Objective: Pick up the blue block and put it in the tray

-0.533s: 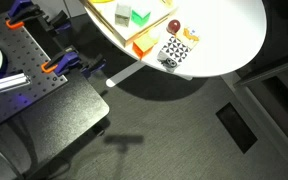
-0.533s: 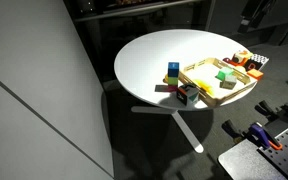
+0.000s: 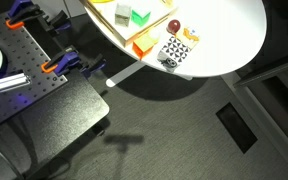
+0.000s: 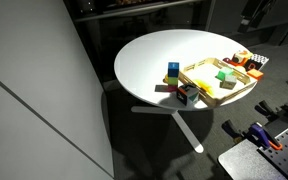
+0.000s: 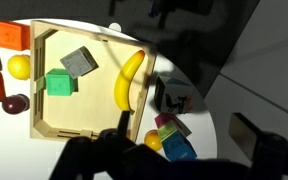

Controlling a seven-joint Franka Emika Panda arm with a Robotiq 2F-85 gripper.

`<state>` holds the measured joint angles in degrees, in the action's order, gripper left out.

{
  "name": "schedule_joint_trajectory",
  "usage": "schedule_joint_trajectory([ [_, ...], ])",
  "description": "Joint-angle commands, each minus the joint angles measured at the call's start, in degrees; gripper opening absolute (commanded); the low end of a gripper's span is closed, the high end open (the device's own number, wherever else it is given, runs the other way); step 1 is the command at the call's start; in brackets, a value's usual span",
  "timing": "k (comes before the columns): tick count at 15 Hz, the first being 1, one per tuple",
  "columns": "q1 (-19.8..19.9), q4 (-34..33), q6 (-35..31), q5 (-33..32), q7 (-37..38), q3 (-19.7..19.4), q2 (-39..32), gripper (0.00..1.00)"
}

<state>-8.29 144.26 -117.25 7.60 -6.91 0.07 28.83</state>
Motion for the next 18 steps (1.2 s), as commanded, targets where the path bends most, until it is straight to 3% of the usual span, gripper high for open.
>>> schedule_joint_trajectory([
  [1, 0.7, -0.1, 0.2, 0.3, -0.2, 0.6, 0.0, 1.0],
  [10, 0.4, -2.0, -2.3, -0.4, -0.2, 1.8, -4.2, 1.0],
  [18, -0.4, -4.7, -9.1, -0.9, -1.5, 4.1, -11.7, 1.0],
])
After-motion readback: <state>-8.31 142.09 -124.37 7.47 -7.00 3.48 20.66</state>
